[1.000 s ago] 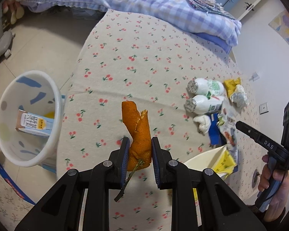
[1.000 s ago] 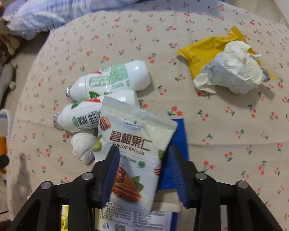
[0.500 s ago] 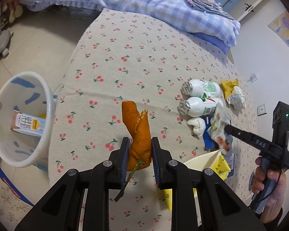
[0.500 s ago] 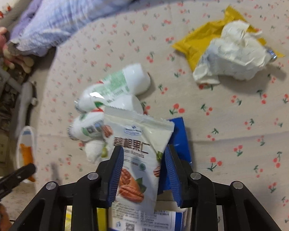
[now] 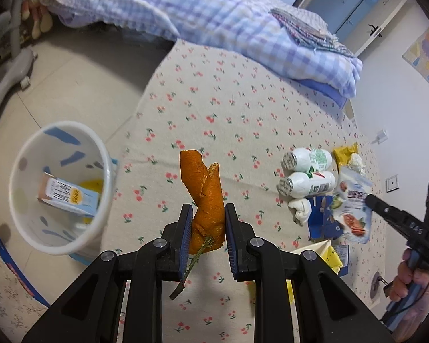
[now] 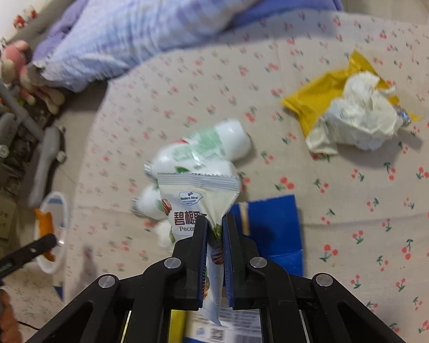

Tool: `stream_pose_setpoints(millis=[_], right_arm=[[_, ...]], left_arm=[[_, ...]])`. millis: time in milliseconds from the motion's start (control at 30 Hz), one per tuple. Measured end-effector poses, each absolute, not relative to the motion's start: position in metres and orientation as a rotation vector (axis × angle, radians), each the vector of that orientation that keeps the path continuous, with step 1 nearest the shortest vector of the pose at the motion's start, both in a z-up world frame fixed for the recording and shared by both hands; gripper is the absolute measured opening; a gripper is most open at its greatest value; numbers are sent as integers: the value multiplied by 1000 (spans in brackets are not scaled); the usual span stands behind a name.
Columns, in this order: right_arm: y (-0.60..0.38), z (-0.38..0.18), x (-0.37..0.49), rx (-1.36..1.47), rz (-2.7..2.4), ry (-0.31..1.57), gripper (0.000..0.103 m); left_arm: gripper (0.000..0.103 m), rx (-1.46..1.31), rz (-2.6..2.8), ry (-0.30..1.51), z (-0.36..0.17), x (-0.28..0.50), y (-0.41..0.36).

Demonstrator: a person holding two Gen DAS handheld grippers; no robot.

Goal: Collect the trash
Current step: 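Carry the orange peel with the left tool and pecan bag with the right tool to the wastebasket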

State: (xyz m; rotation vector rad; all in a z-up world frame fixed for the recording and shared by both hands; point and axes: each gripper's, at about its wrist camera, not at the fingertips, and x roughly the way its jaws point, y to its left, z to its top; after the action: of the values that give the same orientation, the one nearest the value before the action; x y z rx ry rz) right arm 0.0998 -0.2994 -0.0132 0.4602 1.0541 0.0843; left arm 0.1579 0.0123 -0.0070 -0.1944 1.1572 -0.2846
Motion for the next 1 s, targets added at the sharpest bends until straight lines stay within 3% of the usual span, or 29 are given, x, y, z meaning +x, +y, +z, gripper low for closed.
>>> stream_pose_setpoints(millis=[367,1000], right_arm=[[-251,21,114,442,195,972,8],[-132,1,155,350,340,1034,9]], left_arm=[[23,-237,-217,1126,-3,160,54],[27,-325,-98,1147,-34,187,157]])
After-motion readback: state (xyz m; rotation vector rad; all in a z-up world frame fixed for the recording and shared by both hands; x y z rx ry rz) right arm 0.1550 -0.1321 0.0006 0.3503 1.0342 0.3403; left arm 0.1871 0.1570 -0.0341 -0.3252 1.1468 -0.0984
